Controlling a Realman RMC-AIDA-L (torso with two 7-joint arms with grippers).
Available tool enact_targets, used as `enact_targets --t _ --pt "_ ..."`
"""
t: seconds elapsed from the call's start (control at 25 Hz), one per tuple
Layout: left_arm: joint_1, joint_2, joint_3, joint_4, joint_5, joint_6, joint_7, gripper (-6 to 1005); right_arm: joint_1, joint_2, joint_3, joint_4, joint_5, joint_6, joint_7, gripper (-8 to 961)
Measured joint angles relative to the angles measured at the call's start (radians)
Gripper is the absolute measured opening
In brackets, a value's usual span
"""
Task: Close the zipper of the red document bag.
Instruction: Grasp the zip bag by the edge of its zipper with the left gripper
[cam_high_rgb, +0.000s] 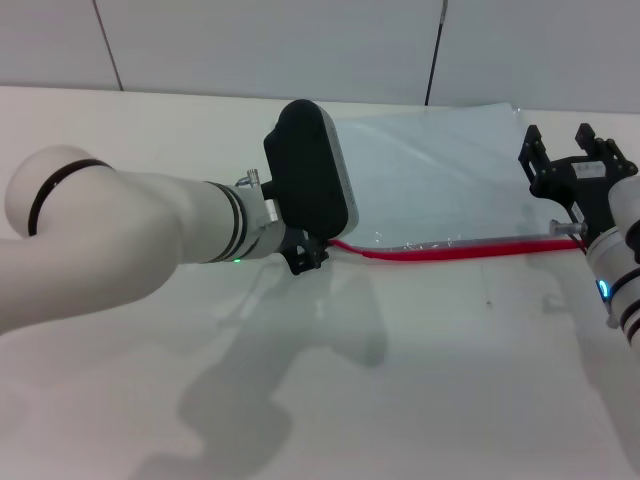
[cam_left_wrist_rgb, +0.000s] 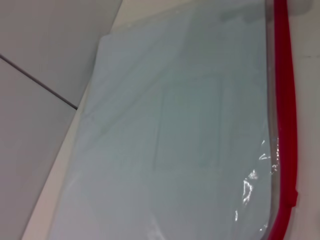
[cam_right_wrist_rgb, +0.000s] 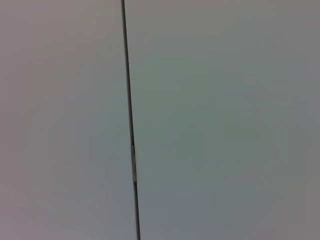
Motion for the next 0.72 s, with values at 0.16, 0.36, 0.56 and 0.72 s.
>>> enact_targets --t 0.16,0.36,0.56,0.72 --pt "0.000 0.000 0.000 -0.009 0.000 -0.010 -0.006 367 0.000 0.000 0.000 0.000 0.000 0.000 0.000 632" --pt "0.000 0.000 -0.006 -0.012 0.000 -0.012 -0.008 354 0.001 0.000 0.000 0.000 0.000 0.000 0.000 632" --pt "-0.001 0.001 -0.006 -0.032 0.008 -0.033 -0.008 323 0.001 0.000 0.000 -0.001 0.000 0.000 0.000 632" --pt "-0.002 0.001 -0.002 -0.050 0.012 -0.059 -0.008 275 0.001 0.000 -0.001 -0.003 0.000 0.000 0.000 632"
